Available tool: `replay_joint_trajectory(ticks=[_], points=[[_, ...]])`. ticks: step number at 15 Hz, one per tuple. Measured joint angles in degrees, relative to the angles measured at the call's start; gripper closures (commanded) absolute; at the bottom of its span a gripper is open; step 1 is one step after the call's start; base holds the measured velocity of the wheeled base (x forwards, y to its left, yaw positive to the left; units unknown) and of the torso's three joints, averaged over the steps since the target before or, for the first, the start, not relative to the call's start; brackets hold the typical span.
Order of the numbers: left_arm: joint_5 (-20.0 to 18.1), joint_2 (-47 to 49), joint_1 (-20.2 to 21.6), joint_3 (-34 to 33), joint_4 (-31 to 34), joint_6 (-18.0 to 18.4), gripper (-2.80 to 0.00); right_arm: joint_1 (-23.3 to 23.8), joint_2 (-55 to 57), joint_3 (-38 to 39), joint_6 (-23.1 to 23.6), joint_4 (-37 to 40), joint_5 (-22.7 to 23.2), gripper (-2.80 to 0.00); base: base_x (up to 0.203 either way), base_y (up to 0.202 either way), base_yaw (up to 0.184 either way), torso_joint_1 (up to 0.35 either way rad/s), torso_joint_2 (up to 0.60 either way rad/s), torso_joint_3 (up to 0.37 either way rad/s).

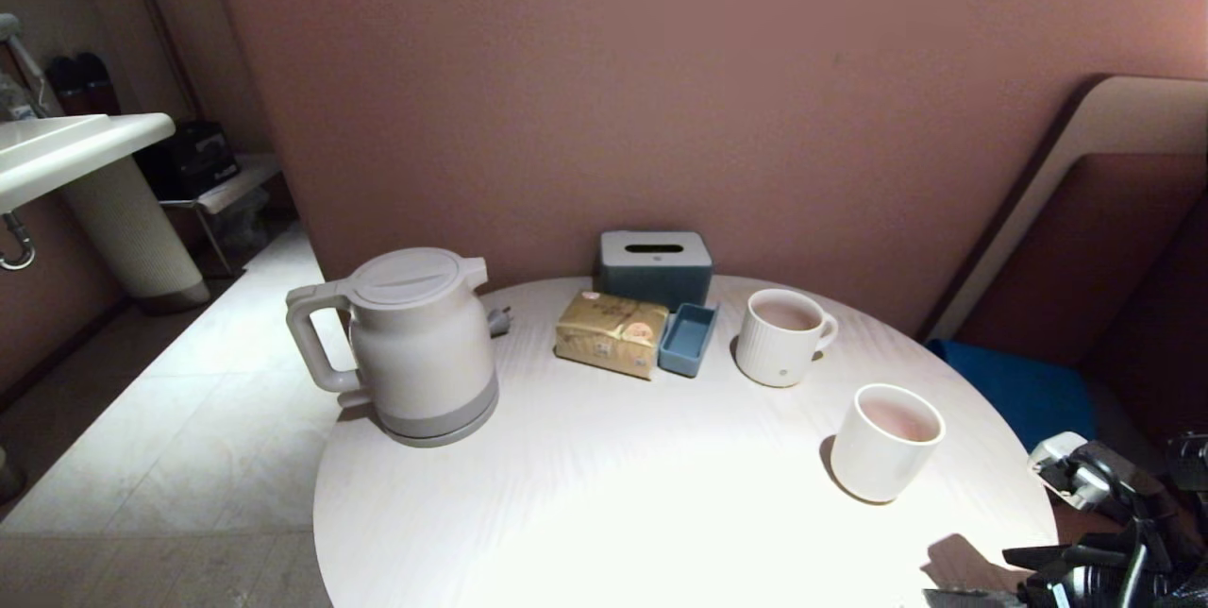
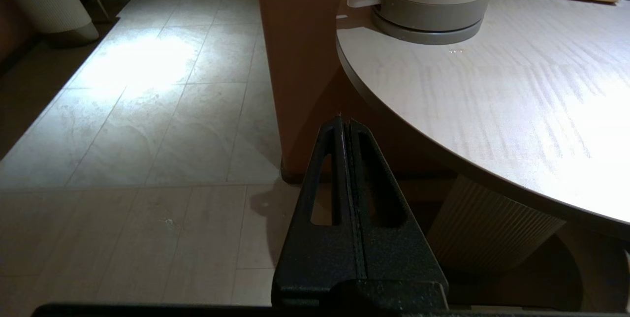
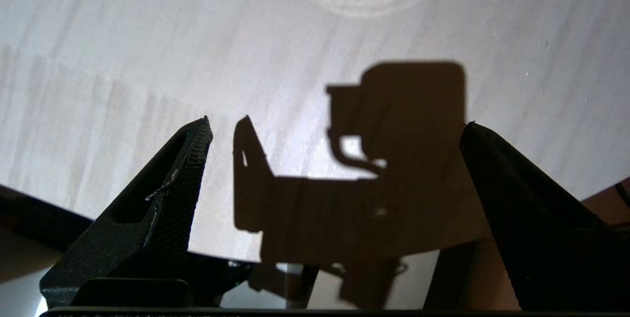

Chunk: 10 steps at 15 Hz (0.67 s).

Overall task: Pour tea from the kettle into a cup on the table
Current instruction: Pick up the cup

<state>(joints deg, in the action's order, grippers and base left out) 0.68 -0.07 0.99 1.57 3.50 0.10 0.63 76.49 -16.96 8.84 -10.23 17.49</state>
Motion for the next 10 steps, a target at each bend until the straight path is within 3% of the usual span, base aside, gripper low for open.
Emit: replay_joint_trajectory(ticks=[2,10], points=[[0.0,0.0,0.0,0.0,0.0,0.0,0.0,0.13,1.86,1.67,-1.21,-6.92,0.17,-2.8,0.0,0.0,0.0,0.0,0.0,0.0],[0.0,0.0,0.0,0.0,-0.01,0.0,0.0,0.85,9.39,1.77,-3.89,-19.67,0.43,-2.8,0.0,0.0,0.0,0.0,0.0,0.0]])
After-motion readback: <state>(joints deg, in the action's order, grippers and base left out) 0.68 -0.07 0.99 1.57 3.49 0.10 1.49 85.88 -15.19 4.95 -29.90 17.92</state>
